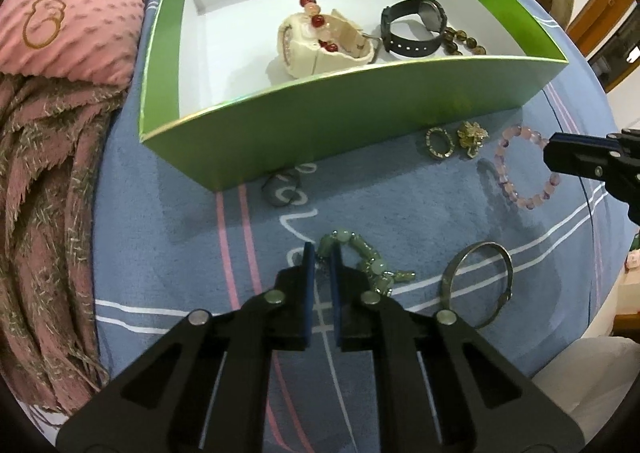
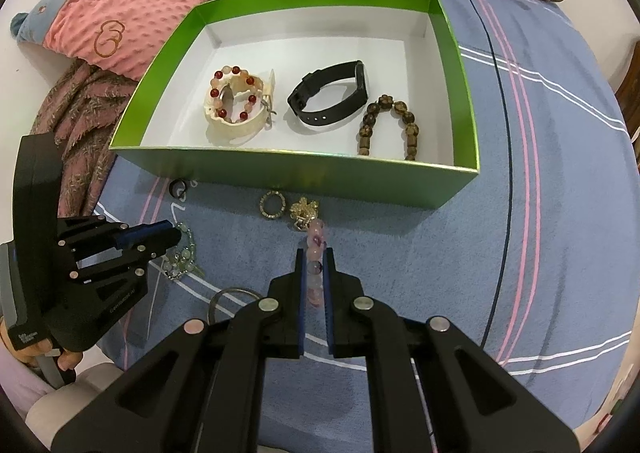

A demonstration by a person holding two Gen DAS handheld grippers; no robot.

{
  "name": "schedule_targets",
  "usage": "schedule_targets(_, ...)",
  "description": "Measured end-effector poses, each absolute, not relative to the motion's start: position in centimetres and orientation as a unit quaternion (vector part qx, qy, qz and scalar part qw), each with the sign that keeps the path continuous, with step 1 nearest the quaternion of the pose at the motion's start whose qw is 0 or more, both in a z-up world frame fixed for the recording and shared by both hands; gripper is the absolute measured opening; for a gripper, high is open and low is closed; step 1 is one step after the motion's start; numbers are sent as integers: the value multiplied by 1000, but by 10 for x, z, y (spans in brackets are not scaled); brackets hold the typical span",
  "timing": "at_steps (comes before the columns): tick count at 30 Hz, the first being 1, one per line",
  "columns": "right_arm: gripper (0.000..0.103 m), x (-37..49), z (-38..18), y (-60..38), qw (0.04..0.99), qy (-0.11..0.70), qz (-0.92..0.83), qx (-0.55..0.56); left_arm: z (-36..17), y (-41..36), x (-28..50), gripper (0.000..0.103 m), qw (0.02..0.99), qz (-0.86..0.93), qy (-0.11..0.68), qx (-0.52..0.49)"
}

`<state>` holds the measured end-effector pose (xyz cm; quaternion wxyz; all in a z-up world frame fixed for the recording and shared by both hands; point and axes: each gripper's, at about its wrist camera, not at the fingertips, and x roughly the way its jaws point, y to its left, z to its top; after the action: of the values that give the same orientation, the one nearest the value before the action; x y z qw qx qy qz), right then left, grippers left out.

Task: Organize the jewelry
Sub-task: 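Lift both held bracelets and carry them toward the green box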

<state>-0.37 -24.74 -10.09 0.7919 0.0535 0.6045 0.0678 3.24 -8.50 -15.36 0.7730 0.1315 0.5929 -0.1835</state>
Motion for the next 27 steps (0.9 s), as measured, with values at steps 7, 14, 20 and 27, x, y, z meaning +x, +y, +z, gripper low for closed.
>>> schedule_targets(7,7,-4,-102,-249,791,605,67,57,-149,-79,30,5,781,-180,587,111)
schedule_targets(14,7,-6,-94,-250,798,597,67,59,-110,-69,24,5,804,-189,559,81)
schedule_targets(20,7,-9,-72,-248,812,575,77,62,-75,-65,13,5,823,-199,528,67)
schedule_targets(27,7,-12,-26,-250,839,533,92,66,-33,-63,20,5,841,-203,499,51)
